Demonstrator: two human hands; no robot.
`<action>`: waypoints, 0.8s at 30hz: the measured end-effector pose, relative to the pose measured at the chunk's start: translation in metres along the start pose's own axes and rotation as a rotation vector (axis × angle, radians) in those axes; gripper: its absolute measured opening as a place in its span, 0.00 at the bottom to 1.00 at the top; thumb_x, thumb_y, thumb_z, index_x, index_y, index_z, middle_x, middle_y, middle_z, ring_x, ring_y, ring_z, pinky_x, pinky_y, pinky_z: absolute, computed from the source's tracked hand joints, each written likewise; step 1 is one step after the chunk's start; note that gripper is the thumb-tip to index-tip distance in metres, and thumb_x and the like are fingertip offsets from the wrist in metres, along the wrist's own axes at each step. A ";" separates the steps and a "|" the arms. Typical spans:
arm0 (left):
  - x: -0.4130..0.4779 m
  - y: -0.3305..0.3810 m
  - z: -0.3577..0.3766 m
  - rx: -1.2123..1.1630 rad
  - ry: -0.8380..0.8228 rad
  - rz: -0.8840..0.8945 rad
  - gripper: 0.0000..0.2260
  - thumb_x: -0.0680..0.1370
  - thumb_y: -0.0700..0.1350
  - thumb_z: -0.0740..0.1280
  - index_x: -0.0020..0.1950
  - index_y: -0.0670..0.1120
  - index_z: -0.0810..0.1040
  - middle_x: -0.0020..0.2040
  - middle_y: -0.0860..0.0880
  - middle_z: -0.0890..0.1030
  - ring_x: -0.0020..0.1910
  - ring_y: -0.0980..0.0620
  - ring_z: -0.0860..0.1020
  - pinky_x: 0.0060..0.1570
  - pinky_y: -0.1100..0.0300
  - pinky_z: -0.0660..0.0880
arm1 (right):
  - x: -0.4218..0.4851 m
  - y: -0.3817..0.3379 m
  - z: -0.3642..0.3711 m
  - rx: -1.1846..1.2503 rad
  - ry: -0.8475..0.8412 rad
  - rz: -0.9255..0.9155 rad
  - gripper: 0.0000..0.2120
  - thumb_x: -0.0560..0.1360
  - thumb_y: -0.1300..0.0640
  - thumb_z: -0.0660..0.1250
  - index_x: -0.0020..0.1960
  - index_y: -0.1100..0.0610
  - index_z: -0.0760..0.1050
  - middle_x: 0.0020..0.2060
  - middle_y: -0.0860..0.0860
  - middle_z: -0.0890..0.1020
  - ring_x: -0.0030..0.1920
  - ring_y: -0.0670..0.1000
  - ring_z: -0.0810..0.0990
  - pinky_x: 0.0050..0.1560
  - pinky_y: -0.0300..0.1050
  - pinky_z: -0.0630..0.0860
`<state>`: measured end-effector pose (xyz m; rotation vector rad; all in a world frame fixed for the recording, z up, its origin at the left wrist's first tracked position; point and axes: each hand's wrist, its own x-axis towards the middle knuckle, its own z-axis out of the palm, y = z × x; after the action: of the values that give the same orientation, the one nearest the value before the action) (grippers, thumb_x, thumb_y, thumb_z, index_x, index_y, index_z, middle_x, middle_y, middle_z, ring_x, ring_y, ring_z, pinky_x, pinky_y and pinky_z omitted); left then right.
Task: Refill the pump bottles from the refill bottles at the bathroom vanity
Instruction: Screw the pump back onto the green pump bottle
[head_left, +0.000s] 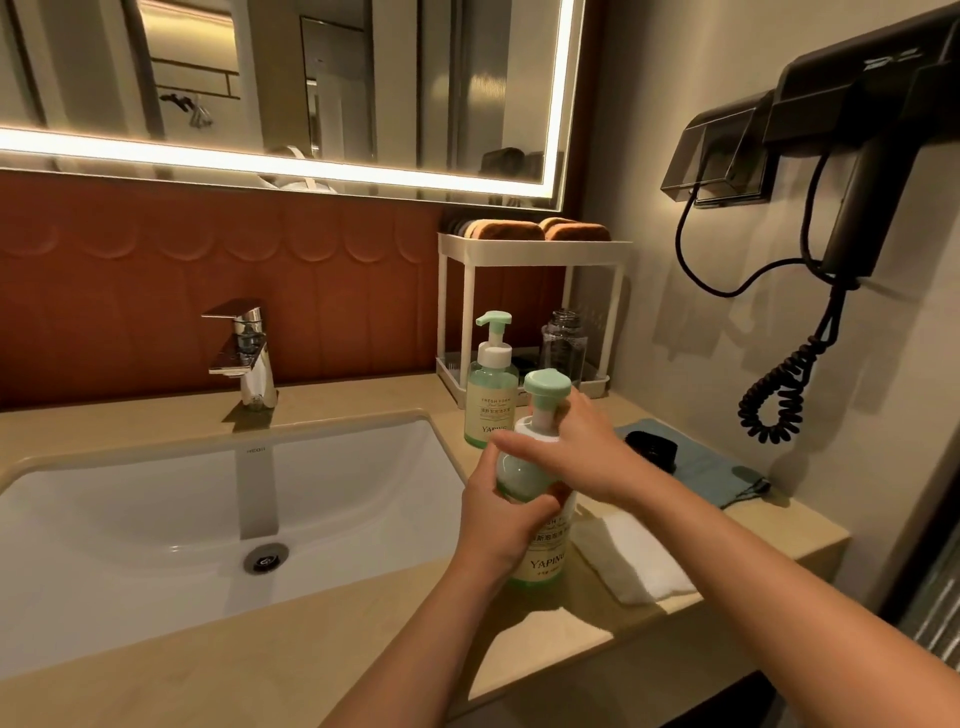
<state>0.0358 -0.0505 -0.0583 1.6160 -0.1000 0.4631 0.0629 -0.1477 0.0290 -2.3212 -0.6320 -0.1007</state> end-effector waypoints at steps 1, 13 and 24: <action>0.000 0.001 -0.001 0.006 -0.009 0.009 0.24 0.70 0.38 0.73 0.61 0.54 0.70 0.54 0.51 0.79 0.54 0.53 0.77 0.55 0.54 0.76 | 0.000 0.000 -0.008 0.223 -0.187 -0.012 0.32 0.66 0.37 0.69 0.65 0.48 0.66 0.56 0.45 0.73 0.58 0.46 0.72 0.59 0.46 0.71; -0.001 0.007 -0.003 -0.016 -0.033 0.032 0.28 0.58 0.58 0.69 0.58 0.58 0.71 0.53 0.52 0.79 0.53 0.52 0.78 0.53 0.55 0.77 | -0.005 0.006 -0.027 0.204 -0.095 -0.150 0.19 0.66 0.56 0.75 0.56 0.57 0.79 0.48 0.45 0.82 0.49 0.42 0.80 0.54 0.41 0.78; -0.002 0.004 -0.002 0.001 -0.017 0.025 0.20 0.69 0.41 0.73 0.55 0.55 0.71 0.51 0.50 0.79 0.52 0.51 0.78 0.50 0.57 0.77 | -0.010 -0.001 -0.002 0.037 0.118 -0.037 0.19 0.65 0.43 0.74 0.48 0.53 0.73 0.45 0.47 0.79 0.49 0.48 0.79 0.51 0.48 0.79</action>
<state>0.0320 -0.0494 -0.0553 1.6212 -0.1333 0.4687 0.0539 -0.1521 0.0287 -2.2503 -0.6123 -0.2390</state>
